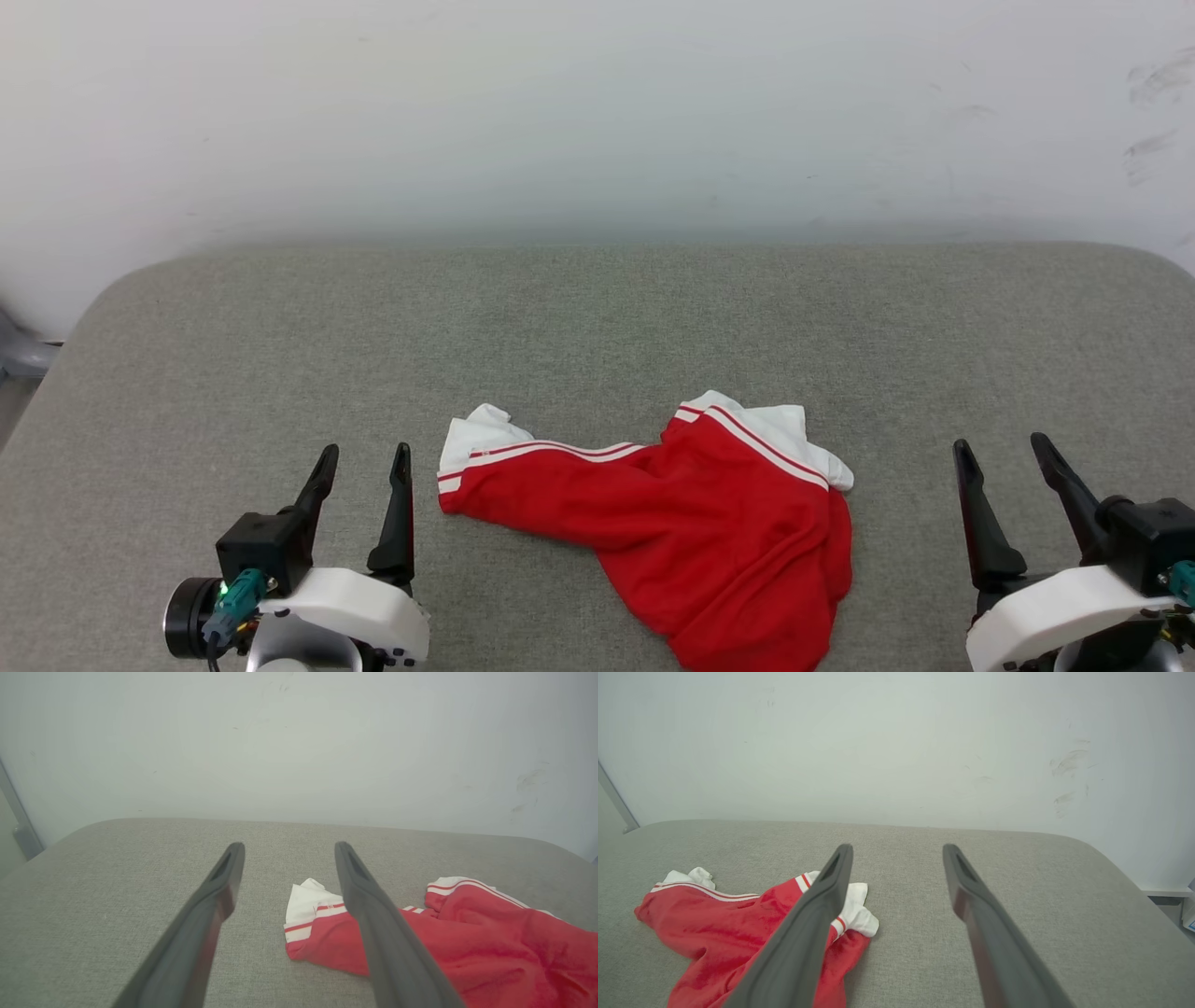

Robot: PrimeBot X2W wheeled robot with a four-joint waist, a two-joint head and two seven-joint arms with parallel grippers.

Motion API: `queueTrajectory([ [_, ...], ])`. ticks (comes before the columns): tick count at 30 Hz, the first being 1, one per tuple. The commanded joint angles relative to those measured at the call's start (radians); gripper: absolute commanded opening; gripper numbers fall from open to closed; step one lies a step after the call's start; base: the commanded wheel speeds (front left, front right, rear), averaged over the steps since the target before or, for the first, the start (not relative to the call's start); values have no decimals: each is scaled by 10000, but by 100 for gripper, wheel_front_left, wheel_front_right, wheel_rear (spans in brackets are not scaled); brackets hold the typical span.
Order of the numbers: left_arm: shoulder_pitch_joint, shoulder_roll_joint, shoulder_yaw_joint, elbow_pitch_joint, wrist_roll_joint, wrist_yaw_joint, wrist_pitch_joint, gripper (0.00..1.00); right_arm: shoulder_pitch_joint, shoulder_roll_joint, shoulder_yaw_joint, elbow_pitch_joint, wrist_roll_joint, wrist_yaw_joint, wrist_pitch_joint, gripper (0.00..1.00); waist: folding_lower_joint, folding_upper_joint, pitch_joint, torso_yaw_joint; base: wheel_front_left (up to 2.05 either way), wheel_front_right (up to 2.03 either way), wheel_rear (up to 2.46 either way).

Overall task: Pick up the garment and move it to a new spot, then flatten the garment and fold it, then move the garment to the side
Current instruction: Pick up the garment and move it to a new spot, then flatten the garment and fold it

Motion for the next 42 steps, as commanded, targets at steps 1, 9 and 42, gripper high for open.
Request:
queueTrajectory([
  [1, 108, 25, 7, -58, 2, 51, -65, 100, 97, 13, 2, -50, 46, -5, -8, 100, 1, 0, -2, 1, 0, 0, 0],
  [9, -162, 19, -47, -108, 111, -33, -71, 100, 73, 10, -318, 83, -172, -7, 230, 100, 1, 0, 110, 93, 0, 0, 0],
  [42, -1377, -1723, 385, -479, 1376, -1073, -56, 100, -5421, -2946, 3258, 6029, 2837, -5, 6935, 100, 1, 0, 2665, 1932, 0, 0, 0],
])
